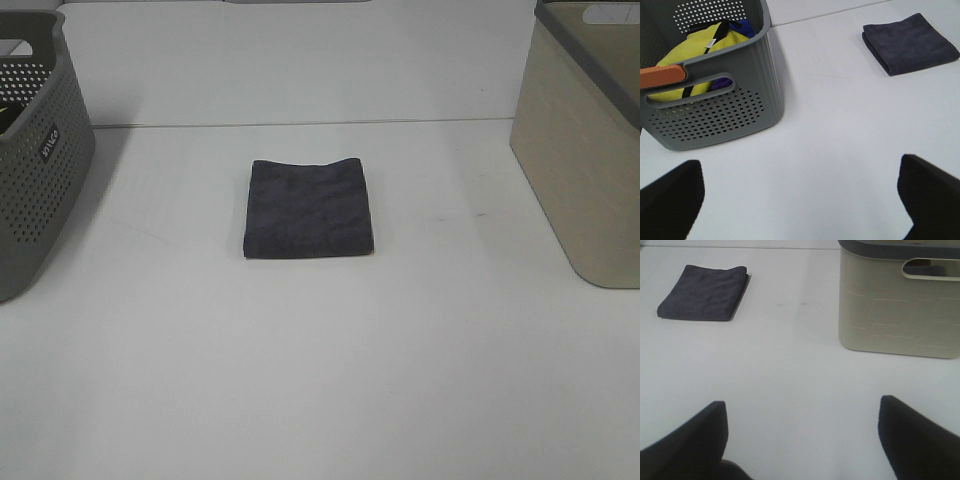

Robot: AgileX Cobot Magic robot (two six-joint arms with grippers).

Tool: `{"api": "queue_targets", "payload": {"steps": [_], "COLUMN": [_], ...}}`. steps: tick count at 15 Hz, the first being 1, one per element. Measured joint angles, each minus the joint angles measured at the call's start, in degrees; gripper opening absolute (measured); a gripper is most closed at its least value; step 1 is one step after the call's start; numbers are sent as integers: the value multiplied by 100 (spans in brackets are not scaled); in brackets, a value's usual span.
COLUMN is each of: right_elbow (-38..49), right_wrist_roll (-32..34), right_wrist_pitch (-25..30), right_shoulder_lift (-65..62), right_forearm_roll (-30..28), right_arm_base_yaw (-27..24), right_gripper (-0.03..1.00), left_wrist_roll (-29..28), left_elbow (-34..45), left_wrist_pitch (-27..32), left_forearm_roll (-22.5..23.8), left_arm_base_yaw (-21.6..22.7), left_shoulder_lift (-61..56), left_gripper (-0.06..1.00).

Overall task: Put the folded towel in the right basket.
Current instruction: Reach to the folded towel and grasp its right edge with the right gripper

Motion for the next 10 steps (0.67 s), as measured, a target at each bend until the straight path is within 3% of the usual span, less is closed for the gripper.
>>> {"api": "queue_targets", "payload": {"steps": [10], "right_elbow": [0], "right_wrist_roll": [0], "right_wrist_pitch": [0], "right_shoulder_lift": [0], "right_forearm_roll": [0], "right_arm_base_yaw": [0], "right_gripper": [76], "left_wrist_roll": [0], "left_elbow": [0], "left_wrist_pitch": [0], "left_forearm_roll": [0], "left_arm_base_yaw": [0], "left_shoulder_lift": [0], "left_gripper": [99]}}
